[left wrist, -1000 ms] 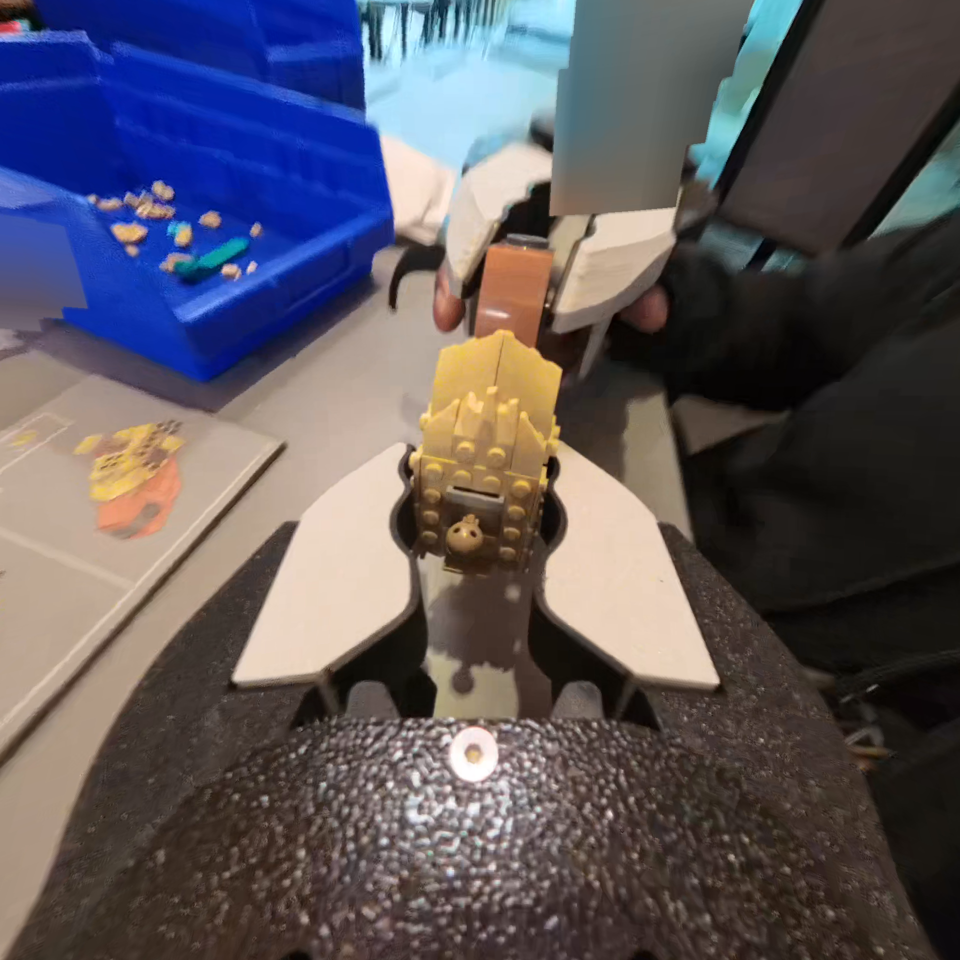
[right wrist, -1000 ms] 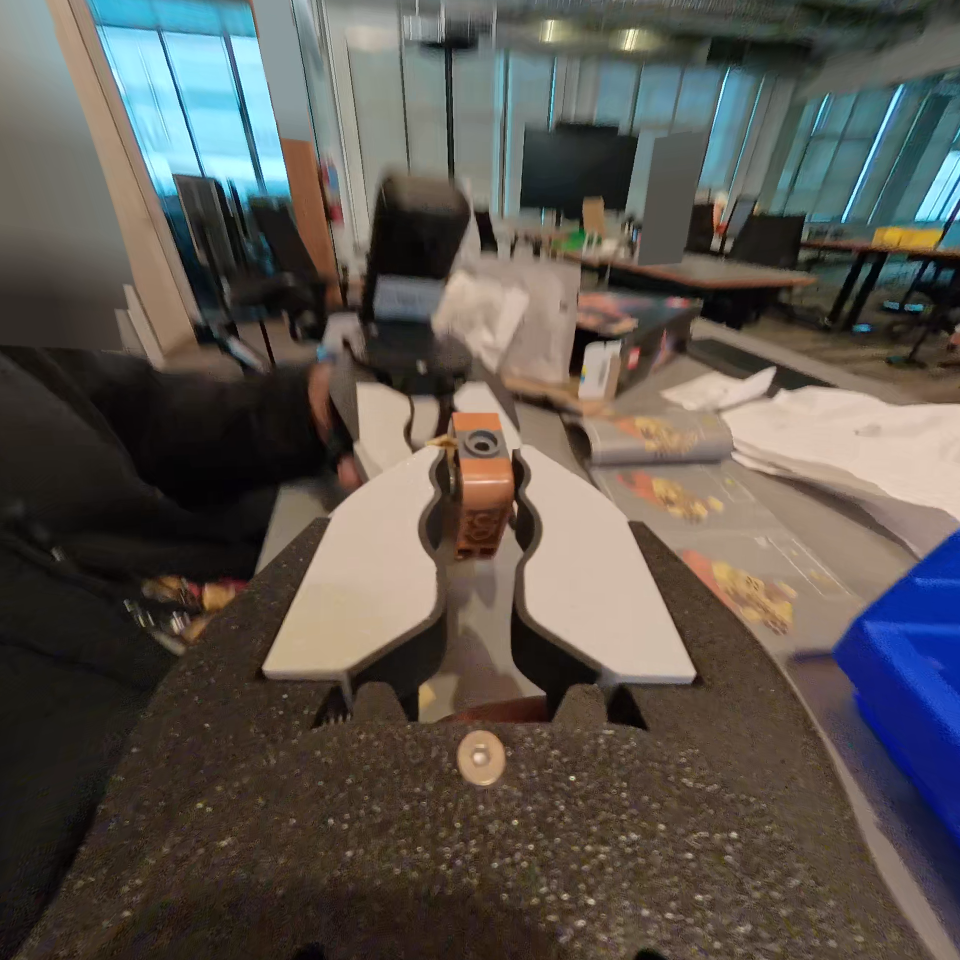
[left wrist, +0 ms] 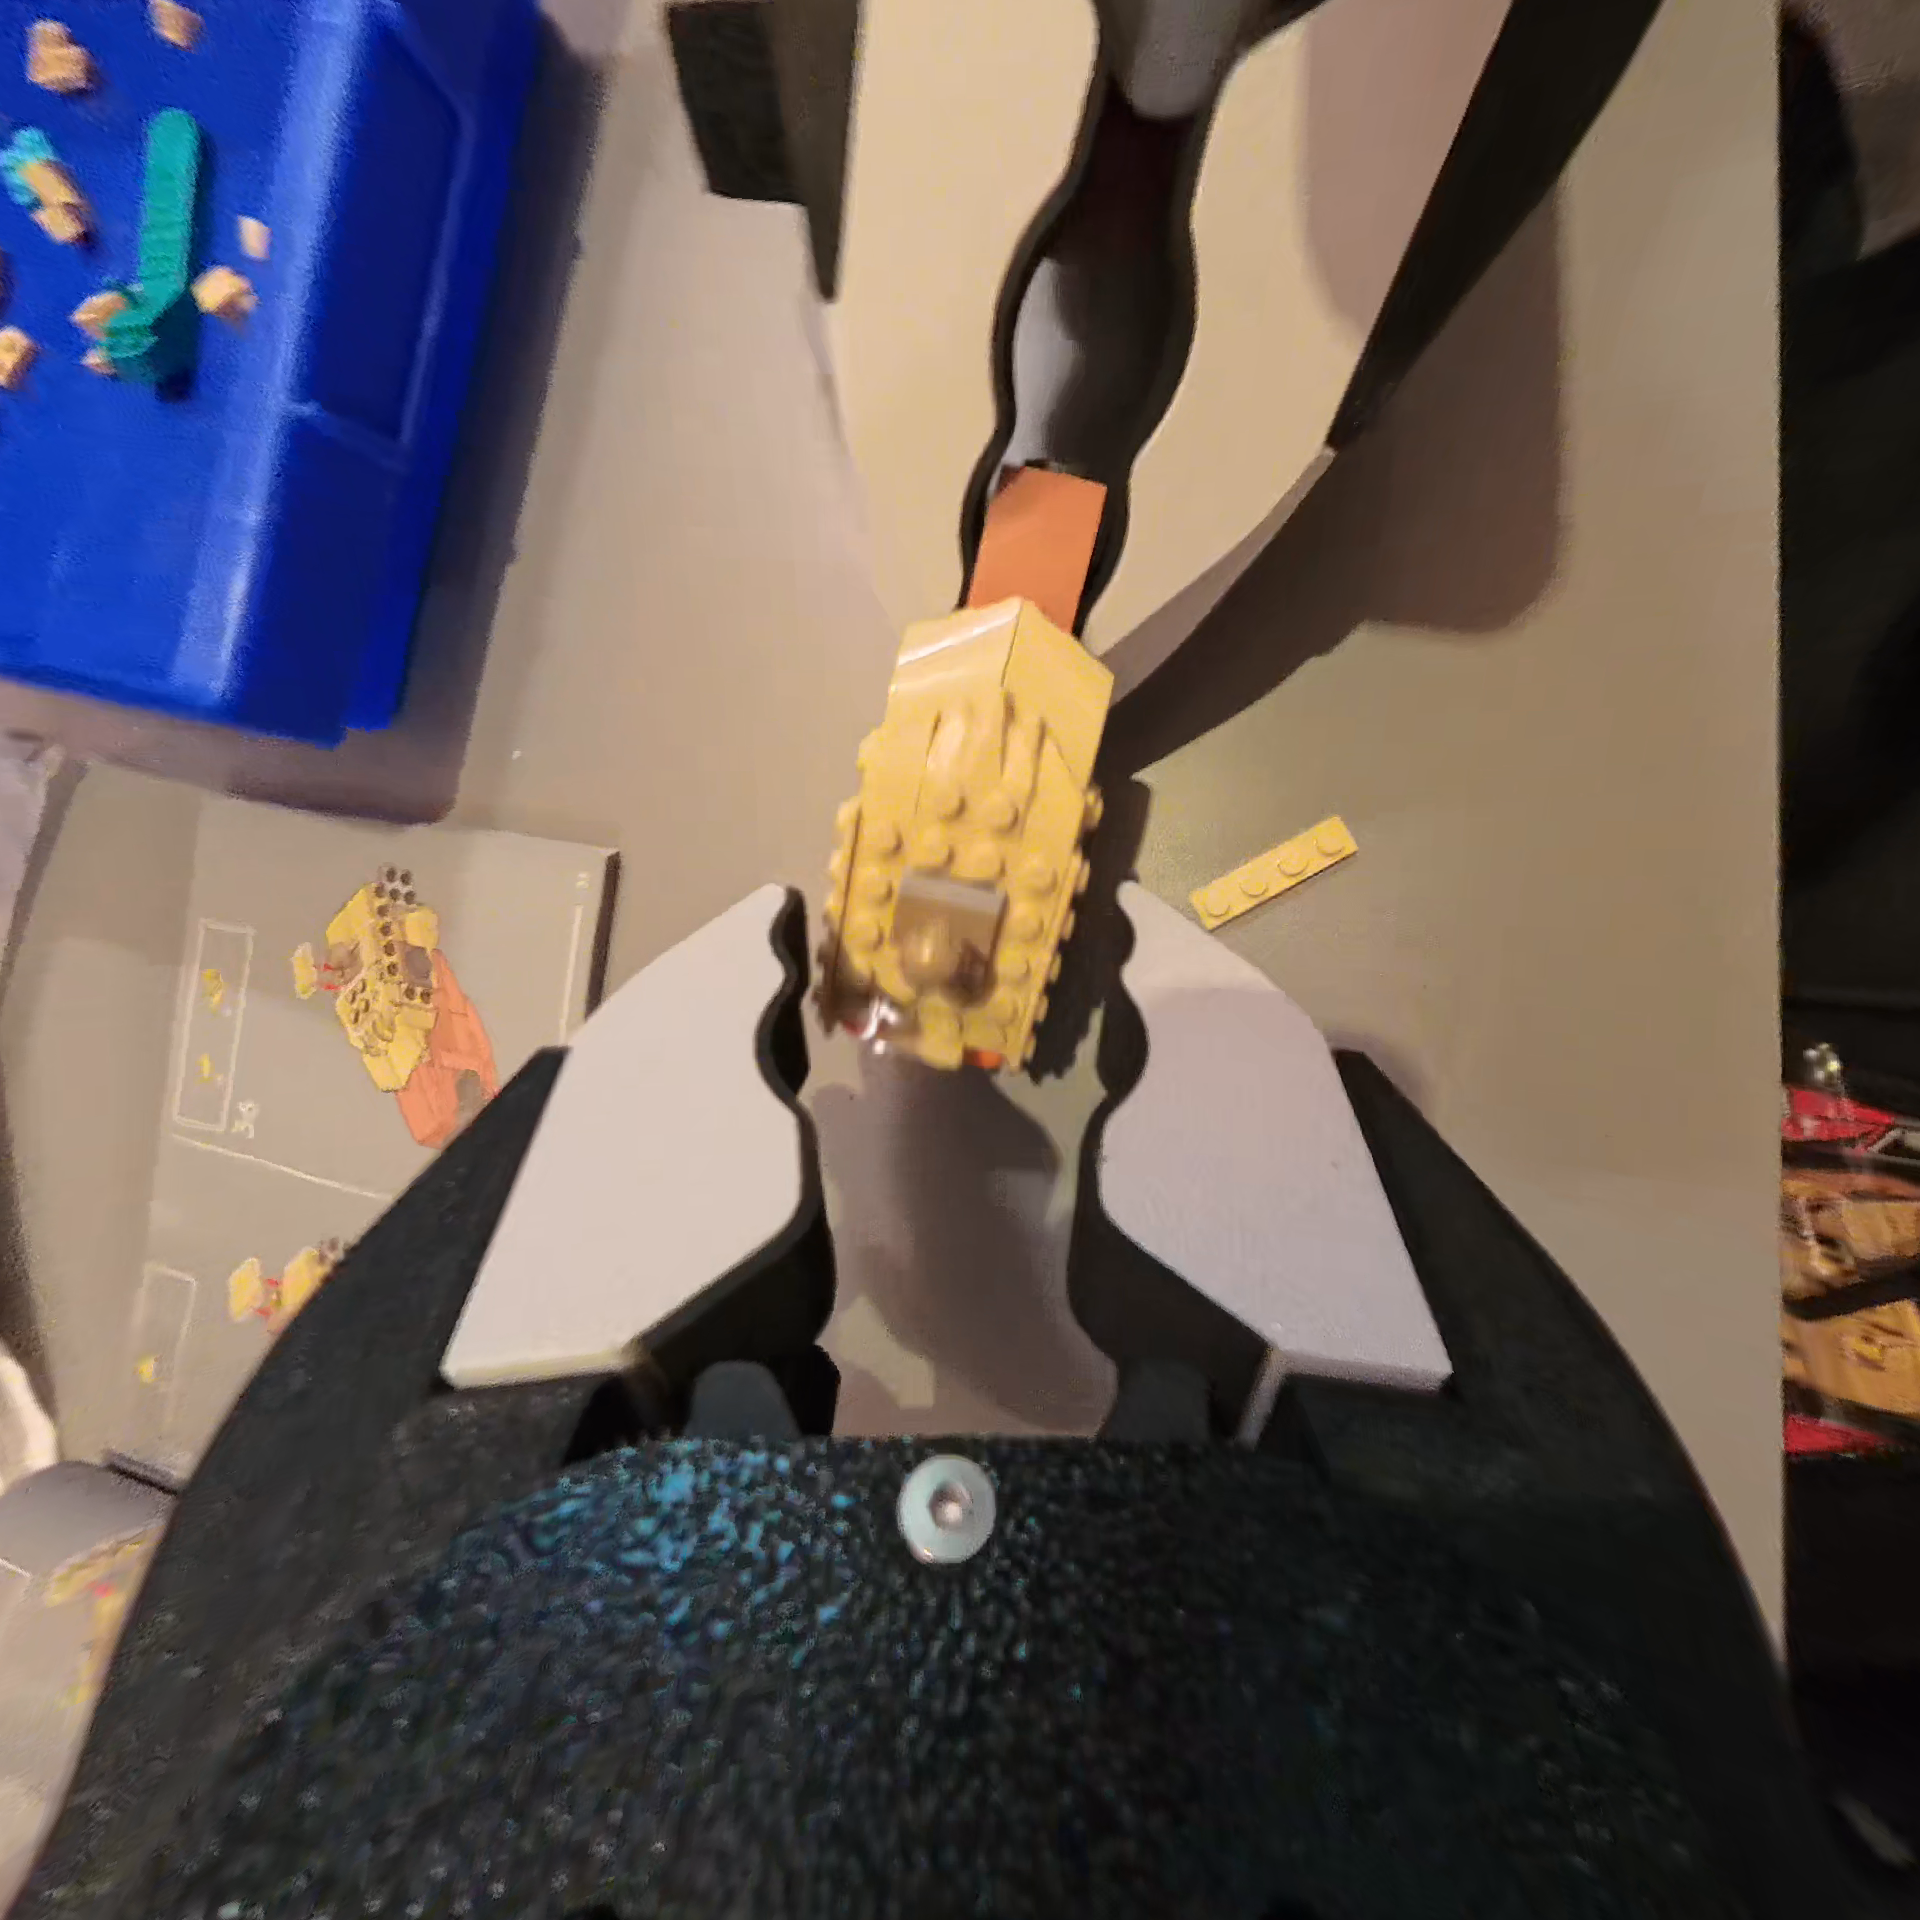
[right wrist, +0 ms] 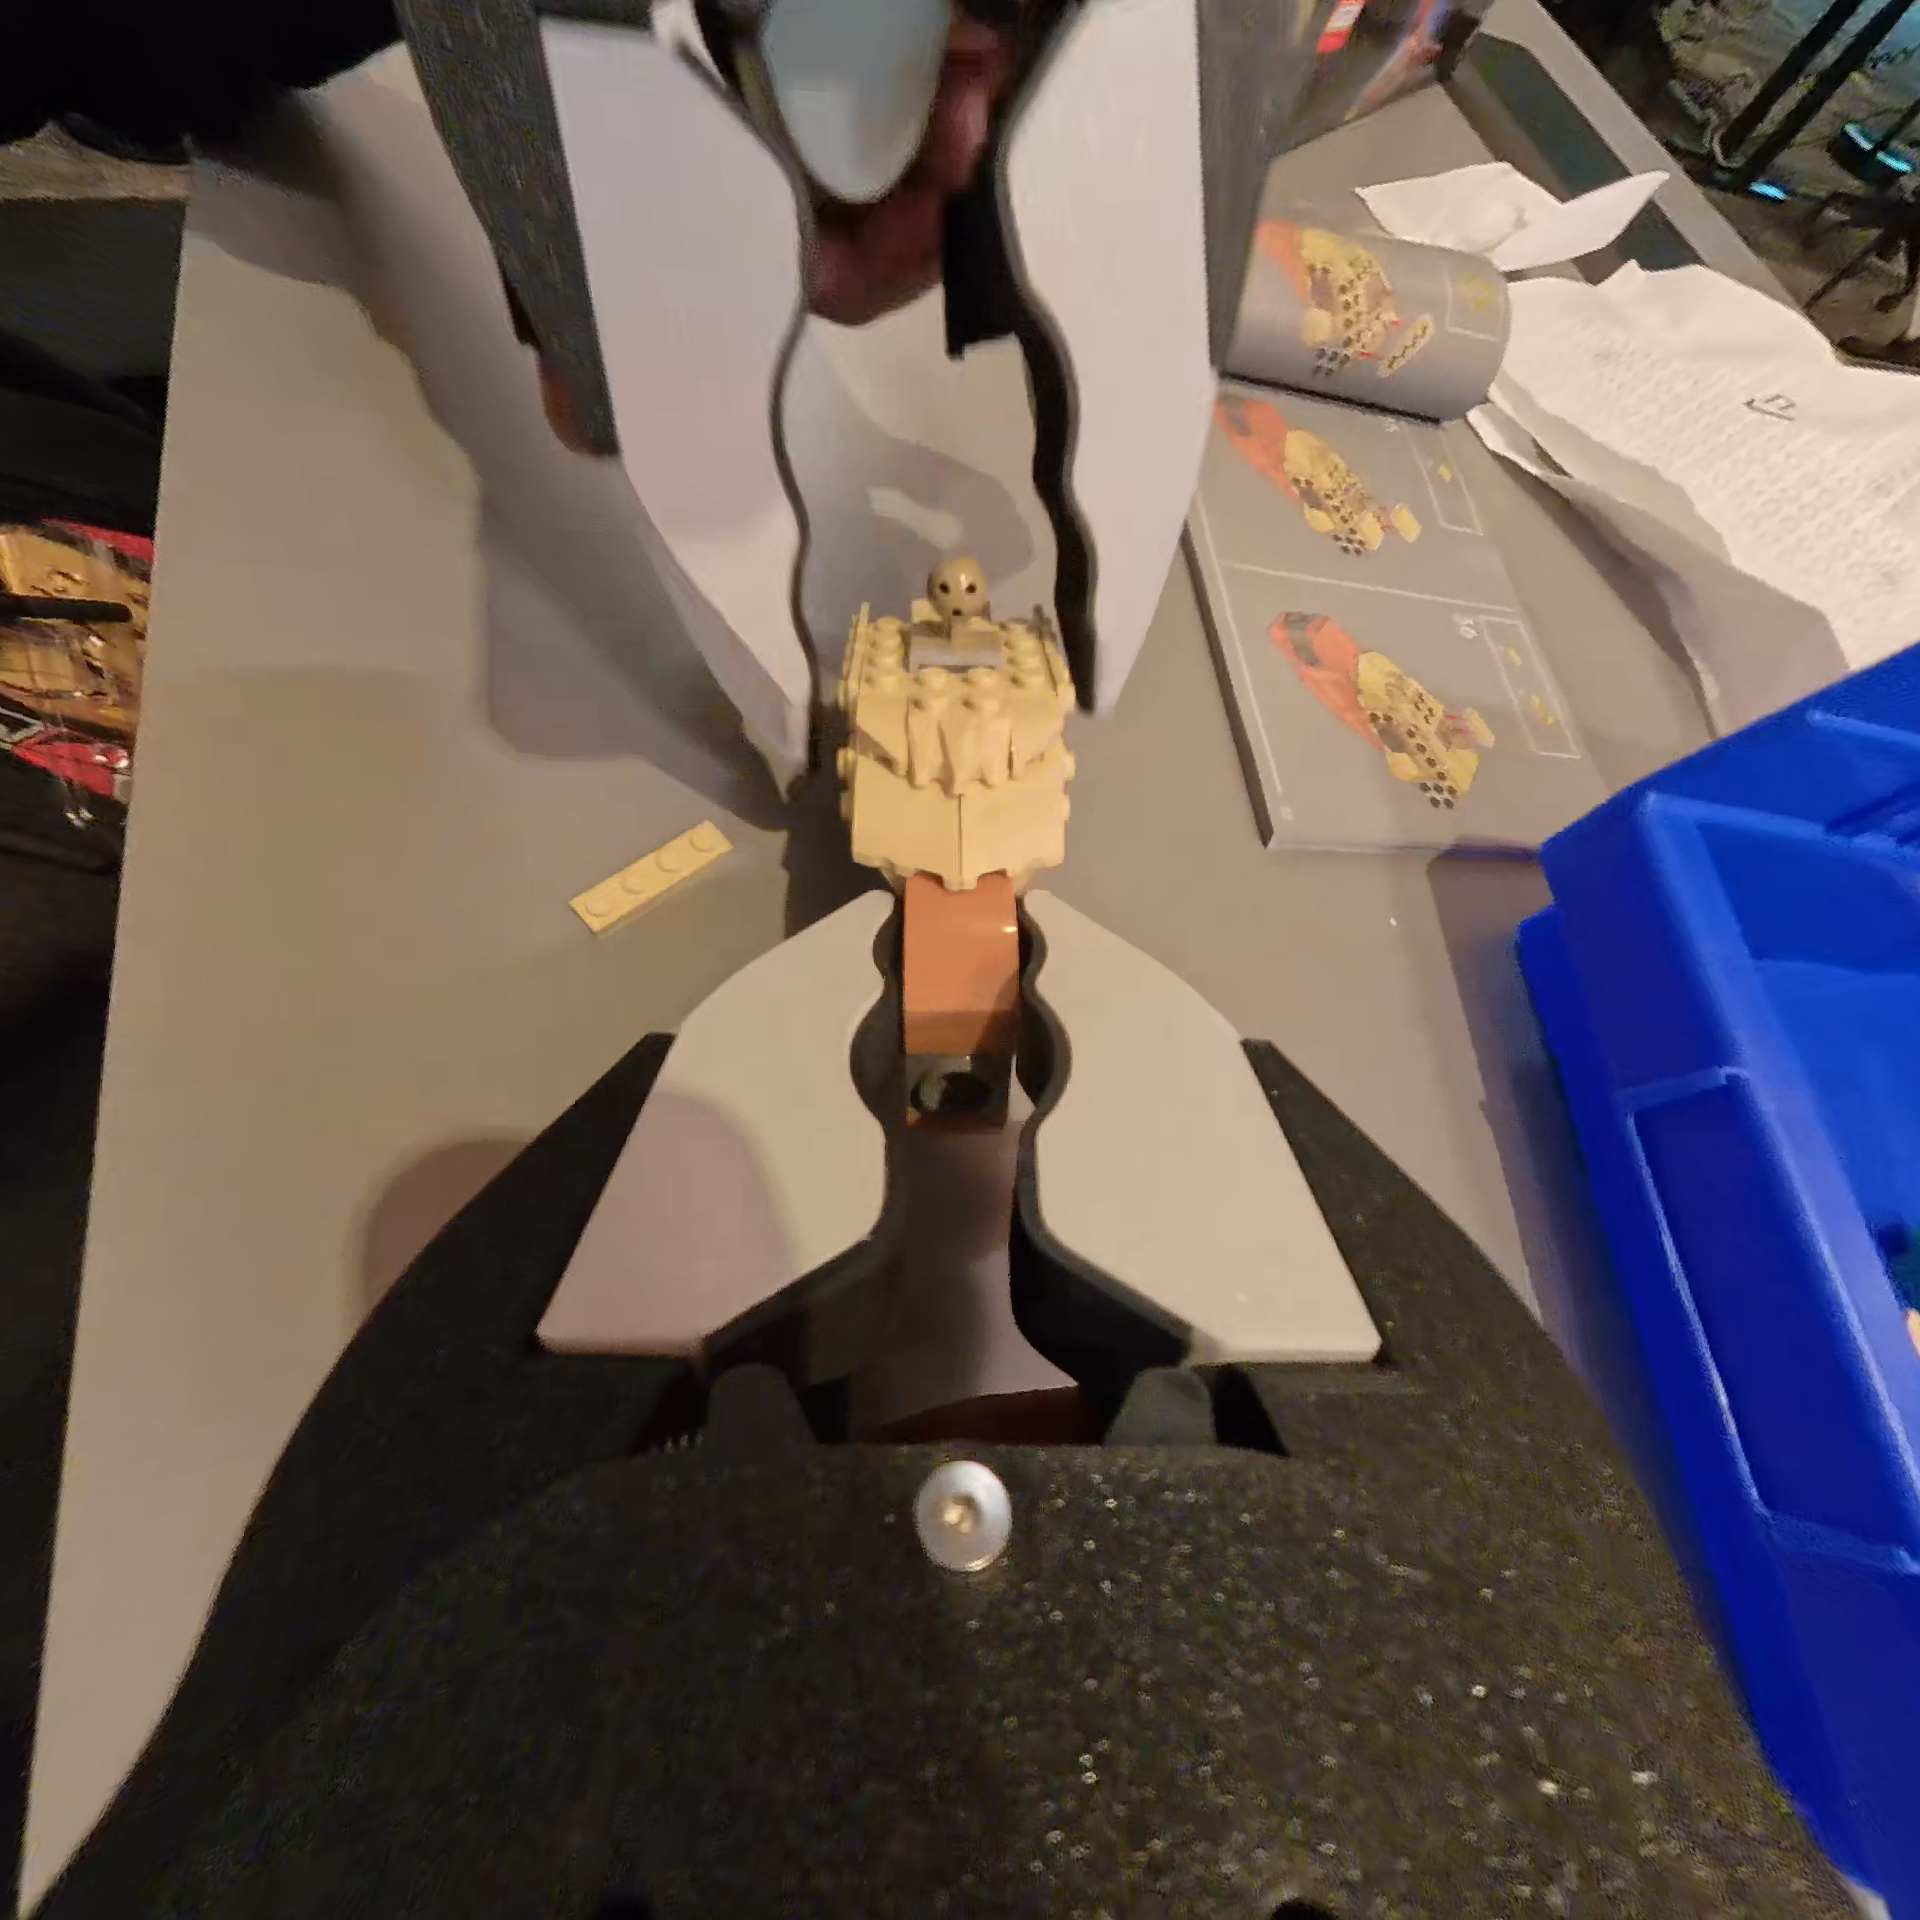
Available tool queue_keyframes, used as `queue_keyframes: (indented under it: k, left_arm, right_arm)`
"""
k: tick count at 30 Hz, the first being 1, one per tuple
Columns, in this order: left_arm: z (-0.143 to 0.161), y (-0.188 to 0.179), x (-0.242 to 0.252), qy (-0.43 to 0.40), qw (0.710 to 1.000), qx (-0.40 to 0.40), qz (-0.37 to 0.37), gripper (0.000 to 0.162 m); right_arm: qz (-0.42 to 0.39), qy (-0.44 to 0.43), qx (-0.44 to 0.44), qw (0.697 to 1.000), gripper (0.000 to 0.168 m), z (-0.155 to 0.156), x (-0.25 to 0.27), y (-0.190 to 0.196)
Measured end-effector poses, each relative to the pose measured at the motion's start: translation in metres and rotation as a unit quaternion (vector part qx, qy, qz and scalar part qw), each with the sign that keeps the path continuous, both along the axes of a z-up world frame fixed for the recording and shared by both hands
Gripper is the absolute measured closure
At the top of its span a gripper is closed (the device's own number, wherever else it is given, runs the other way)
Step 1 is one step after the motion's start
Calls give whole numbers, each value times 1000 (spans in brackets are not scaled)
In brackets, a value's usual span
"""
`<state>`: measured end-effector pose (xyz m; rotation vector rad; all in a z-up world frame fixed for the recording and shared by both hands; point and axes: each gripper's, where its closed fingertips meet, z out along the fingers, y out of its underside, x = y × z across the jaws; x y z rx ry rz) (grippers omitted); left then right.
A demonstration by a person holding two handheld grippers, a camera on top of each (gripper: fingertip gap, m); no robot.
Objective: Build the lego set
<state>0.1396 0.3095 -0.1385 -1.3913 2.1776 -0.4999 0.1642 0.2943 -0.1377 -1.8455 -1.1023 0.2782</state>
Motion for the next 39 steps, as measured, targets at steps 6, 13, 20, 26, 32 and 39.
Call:
queue_keyframes:
  k: [6, 13, 20, 26, 32, 39]
  left_arm:
    - [29, -8, -24, -119, 981, -127, 89, 94]
    - [10, -39, -31, -133, 963, -168, 164, 89]
    - [-25, -52, -9, -76, 968, -161, 176, 96]
    - [-29, -55, -10, -65, 973, -137, 176, 102]
    - [-29, -62, -9, -66, 975, -127, 170, 121]
    - [-29, -64, -11, -69, 977, -131, 157, 130]
  right_arm:
    - [-36, 24, -1, 999, 151, 5, 12, -2]
    - [-45, 88, 4, 995, 151, 20, 16, -10]
    - [-71, 152, 32, 985, 151, 38, 18, -10]
    - [-131, 233, 58, 962, 151, 62, 26, 0]
    - [-173, 265, 71, 946, 151, 67, 22, 5]
    - [-167, 272, 103, 942, 151, 79, 7, 3]
